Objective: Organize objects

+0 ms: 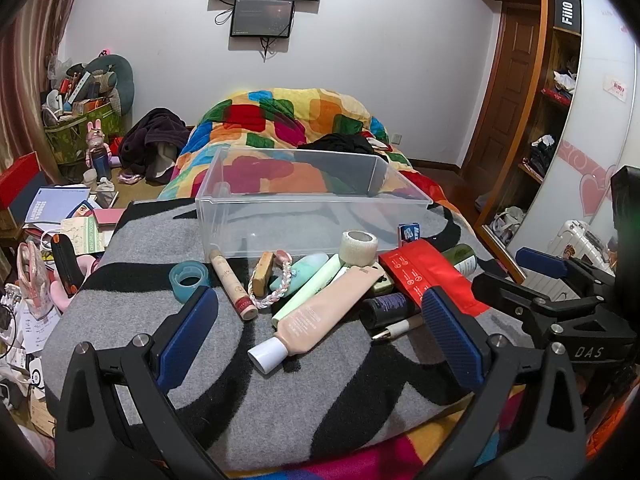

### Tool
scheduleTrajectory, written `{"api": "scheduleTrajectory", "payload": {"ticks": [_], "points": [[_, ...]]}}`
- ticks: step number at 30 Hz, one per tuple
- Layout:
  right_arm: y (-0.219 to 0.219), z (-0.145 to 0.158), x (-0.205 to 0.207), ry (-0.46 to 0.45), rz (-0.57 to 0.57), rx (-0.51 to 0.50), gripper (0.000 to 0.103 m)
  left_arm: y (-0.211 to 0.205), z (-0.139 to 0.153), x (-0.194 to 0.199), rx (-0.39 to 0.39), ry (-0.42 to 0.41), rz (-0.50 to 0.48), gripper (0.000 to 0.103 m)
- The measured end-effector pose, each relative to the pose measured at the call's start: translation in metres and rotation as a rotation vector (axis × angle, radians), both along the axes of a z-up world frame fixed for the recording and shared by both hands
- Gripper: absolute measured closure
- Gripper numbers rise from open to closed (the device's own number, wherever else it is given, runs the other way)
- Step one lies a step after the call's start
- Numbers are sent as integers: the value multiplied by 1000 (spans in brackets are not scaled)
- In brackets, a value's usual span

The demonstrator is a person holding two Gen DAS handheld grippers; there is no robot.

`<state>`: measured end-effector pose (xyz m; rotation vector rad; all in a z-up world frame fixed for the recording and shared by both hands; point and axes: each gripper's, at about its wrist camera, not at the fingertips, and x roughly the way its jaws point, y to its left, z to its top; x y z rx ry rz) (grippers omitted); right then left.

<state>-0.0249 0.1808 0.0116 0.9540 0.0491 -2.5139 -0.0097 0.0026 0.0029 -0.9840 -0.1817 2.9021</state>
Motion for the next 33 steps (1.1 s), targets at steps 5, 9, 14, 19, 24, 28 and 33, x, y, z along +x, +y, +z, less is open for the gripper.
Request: {"api": "scheduleTrajectory", "payload": {"ticks": [5,9,14,19,24,28,33], "points": [[0,0,0,0,0,0,0,0,0,0,2,1,0,0],[-1,-1,0,-3,1,-1,0,-1,-1,0,7,0,0,0],[-1,-1,0,-4,1,-1,0,-1,-1,-1,9,-1,0,0],[0,0,0,-5,2,-2,0,-1,-1,-1,10,-2,0,0],[-1,0,0,-5,2,-3,0,-1,-1,-1,10,-2,1,0],[-1,0,0,-5,3,-3,0,-1,-2,-1,12,-5,2,0],[-2,-1,0,-9,8,-8,0,-1,-6,-1,15,-13,1,0]]}}
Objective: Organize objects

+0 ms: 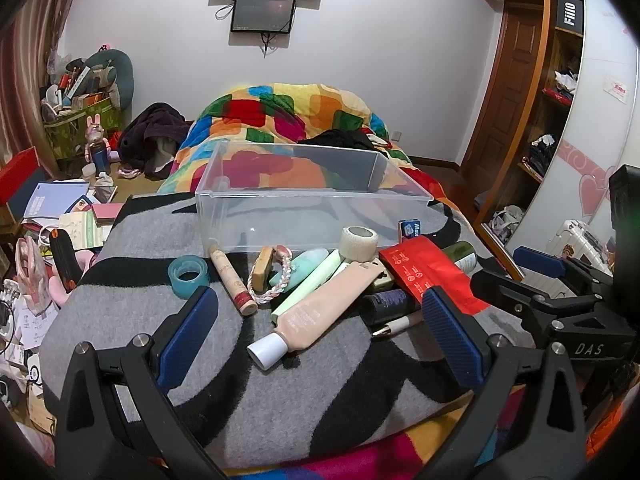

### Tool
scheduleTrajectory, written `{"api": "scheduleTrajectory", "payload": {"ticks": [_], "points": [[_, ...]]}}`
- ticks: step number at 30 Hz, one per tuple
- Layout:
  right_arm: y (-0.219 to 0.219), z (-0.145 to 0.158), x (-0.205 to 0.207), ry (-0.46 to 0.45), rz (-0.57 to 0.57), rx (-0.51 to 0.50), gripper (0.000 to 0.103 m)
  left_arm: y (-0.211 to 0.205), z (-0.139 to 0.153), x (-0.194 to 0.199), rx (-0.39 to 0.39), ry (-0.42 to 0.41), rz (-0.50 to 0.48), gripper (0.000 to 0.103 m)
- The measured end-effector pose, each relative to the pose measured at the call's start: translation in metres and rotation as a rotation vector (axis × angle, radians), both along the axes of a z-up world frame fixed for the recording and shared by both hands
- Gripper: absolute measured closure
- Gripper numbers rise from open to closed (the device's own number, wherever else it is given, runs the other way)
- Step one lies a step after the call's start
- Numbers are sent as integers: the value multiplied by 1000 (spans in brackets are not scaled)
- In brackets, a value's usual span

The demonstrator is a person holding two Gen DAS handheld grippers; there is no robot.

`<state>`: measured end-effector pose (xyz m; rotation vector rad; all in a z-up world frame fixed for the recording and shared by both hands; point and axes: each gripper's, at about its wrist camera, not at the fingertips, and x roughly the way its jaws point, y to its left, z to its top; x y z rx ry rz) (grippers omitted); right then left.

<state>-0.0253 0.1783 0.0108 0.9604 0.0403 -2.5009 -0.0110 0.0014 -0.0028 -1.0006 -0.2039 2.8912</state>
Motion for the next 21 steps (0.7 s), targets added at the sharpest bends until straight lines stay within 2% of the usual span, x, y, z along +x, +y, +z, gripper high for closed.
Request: {"api": "scheduleTrajectory", "payload": {"ticks": [6,10,18,21], "points": [[-1,-2,-6,-5,10,-7,0,-7,-3,-4,13,-15,8,0],[3,-3,-15,-12,15,-15,0,-13,-5,-8,9,-41,14,16],[23,-4,-32,-5,-47,-30,1,-35,-8,-23,16,-78,75,25],[31,-4,-38,7,-82,-16,5,-45,-13,-32,8,-107,107,35]]}}
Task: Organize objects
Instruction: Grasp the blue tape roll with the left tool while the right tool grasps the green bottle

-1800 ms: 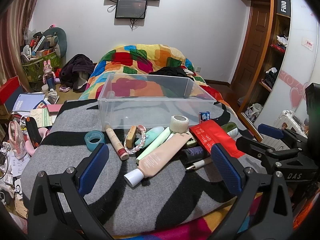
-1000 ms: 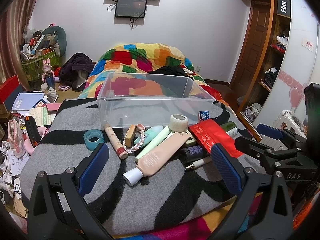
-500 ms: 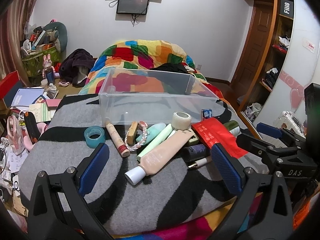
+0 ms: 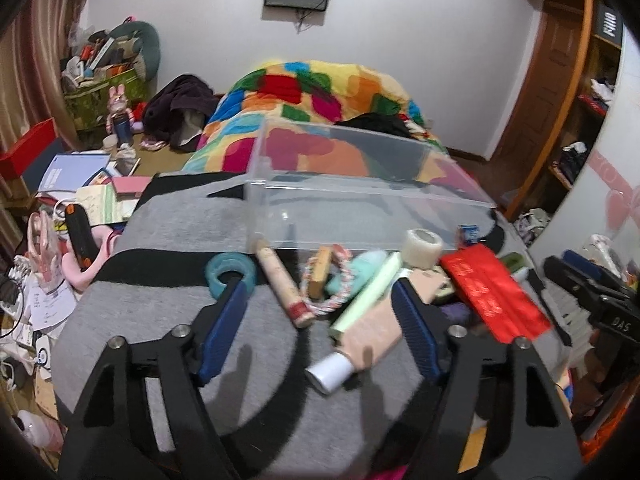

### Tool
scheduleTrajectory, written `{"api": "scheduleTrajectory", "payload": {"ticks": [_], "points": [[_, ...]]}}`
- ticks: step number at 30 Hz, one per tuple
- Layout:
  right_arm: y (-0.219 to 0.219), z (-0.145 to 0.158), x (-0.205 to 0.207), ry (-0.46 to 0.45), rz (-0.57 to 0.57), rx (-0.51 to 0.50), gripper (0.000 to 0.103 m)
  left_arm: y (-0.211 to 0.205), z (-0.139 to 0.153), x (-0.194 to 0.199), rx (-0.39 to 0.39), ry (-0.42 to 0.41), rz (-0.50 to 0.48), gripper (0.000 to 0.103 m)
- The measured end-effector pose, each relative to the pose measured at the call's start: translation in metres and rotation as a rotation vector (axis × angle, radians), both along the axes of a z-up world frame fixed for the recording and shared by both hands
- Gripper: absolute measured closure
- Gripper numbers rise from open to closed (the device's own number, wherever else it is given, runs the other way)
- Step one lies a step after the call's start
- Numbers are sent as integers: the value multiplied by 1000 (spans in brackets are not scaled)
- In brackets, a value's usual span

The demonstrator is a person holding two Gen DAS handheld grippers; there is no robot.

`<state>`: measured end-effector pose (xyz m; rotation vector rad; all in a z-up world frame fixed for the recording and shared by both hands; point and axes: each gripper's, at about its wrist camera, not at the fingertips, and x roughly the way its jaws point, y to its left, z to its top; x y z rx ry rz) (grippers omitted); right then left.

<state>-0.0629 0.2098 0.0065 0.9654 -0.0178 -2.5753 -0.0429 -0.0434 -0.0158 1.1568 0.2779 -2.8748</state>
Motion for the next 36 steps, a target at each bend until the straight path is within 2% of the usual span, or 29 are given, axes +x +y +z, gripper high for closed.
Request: {"api": "scheduleTrajectory", "payload": {"ticks": [2,4,9,15,21,23,24,25,26,36], "points": [[6,-3,-5,-6,-21,14,10,-8,-6,-7,-1,-33,21,46],[12,-8,-11,-23,-38,21,14,-19,-13,-14,-8,-63,52,52],[20,-19,-19,-52,-48,40,16,-45,-30,-22,-5,-113,121,53],[10,-31,-24,-90,3,73,16,-62,-51,-39,10,-193,131,53],[-1,-43,-32,-129,35,70,17,-55,-52,-49,-49,-191,126,53],[-1,-44,-33,-127,38,70,25,-54,-52,-50,-60,-188,125,53],[-2,-45,-35,-134,48,65,34,-55,-52,-51,-62,-184,126,53],[-2,-46,-35,-141,53,58,43,-56,-52,-51,-61,-180,128,56],[-2,-46,-36,-147,57,51,47,-56,-52,-52,-58,-175,128,64],[13,-35,-34,-73,-46,107,48,-56,-39,-37,-46,-122,138,65]]}}
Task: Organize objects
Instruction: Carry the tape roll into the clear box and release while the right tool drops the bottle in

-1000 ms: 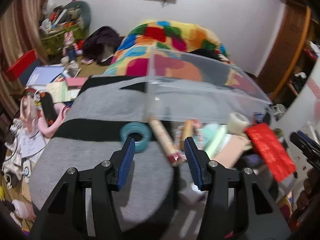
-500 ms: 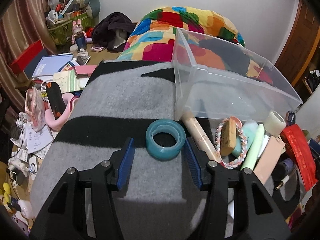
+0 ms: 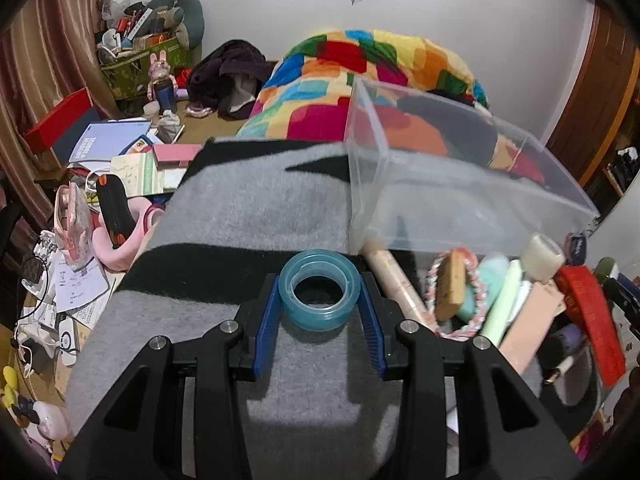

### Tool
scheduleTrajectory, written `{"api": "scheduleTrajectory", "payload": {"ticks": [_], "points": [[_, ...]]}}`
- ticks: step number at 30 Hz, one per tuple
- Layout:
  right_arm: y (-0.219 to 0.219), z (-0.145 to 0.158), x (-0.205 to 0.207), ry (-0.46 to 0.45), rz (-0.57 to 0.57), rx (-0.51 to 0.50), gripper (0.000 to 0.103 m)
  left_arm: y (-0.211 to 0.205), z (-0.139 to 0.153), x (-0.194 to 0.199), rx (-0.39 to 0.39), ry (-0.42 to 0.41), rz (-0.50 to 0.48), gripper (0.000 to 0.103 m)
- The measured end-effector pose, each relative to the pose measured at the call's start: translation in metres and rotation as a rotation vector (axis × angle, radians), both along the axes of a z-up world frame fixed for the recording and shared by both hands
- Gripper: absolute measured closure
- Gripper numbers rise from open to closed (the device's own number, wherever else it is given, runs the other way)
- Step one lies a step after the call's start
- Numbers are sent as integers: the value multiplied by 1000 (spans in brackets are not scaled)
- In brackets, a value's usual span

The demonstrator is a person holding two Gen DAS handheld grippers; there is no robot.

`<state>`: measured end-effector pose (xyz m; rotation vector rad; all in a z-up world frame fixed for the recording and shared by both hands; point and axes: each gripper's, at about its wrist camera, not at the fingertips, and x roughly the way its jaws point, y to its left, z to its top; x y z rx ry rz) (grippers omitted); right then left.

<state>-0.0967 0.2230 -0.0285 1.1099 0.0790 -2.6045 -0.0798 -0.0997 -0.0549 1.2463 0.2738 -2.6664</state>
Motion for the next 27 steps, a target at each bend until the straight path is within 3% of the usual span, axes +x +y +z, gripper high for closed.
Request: {"api": "scheduleTrajectory", "payload": {"ticks": [7,15,20,27], "points": [[14,27,1,64,-53,-26,49,9,36,7,19,97,-44,65],[-8,75,-6,168,20,-103,49,22,66,-5,17,180,-95,65],[-39,83,-18,182,73,-96,49,28,72,-24,6,187,-127,65],[-76,72,-60,100,141,-63,49,36,61,-62,-3,109,-173,65]]}}
